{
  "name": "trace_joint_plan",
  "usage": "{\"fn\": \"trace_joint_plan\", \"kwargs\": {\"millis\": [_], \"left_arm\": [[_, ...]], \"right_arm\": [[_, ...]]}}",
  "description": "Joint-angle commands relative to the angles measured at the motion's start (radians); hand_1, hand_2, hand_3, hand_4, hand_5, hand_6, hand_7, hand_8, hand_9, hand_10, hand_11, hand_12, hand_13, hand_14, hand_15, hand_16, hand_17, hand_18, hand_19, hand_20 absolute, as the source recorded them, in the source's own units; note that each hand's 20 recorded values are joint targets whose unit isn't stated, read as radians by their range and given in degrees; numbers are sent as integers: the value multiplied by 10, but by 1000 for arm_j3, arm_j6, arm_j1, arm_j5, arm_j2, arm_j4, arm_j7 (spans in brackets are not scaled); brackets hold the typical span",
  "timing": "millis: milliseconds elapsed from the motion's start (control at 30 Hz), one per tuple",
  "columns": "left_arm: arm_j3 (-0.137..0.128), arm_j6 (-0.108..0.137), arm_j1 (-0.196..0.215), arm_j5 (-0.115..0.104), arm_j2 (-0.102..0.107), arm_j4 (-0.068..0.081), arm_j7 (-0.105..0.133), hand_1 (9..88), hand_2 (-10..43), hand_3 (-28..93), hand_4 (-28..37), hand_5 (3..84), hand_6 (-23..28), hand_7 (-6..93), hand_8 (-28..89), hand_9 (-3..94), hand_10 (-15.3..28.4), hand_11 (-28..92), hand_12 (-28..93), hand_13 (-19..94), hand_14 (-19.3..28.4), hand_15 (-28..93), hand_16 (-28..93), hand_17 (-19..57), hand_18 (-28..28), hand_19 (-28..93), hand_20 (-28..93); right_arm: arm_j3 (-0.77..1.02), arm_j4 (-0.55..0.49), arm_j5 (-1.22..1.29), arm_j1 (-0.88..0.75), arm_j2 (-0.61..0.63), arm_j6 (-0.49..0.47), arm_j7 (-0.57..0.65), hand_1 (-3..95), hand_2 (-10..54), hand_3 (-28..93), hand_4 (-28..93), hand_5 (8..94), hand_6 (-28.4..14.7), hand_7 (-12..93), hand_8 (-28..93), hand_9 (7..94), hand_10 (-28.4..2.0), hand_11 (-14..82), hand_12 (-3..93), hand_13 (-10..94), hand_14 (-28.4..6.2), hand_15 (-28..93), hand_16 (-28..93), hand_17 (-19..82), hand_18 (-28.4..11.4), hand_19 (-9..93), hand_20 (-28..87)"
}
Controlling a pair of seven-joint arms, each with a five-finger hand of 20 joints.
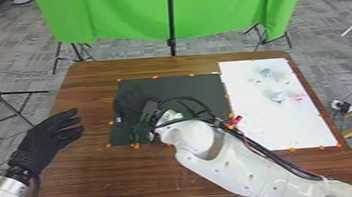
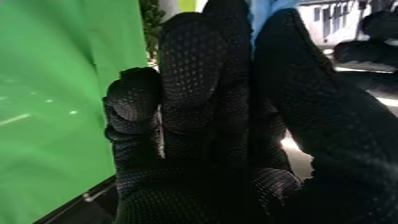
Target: Arrange flowers
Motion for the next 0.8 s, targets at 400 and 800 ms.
{"fn": "trace_joint_plan", "kwargs": {"millis": [400, 800], "left_arm": [[43, -10, -67, -1, 35, 28, -44, 253, 12, 754, -283, 293, 50, 288, -147, 218, 130, 368, 136, 174, 157, 543, -63, -95, 230, 552, 88], [45, -22, -73, 5, 33, 31, -51, 253, 13, 753, -283, 293, 50, 288, -147, 218, 130, 368, 136, 174, 157, 545, -63, -96, 230, 550, 90]], "right_arm": [[-64, 71, -116, -22, -62, 51, 123, 493, -95, 825, -283, 692, 12, 516, -103, 851, -28, 195, 457, 801, 10, 492, 431, 391, -162, 855, 443], [-41, 93, -175, -52, -68, -18, 120, 440, -95, 797, -283, 607, 4, 500, -108, 758, -47, 224, 452, 717, -10, 576, 387, 344, -160, 835, 465]]}}
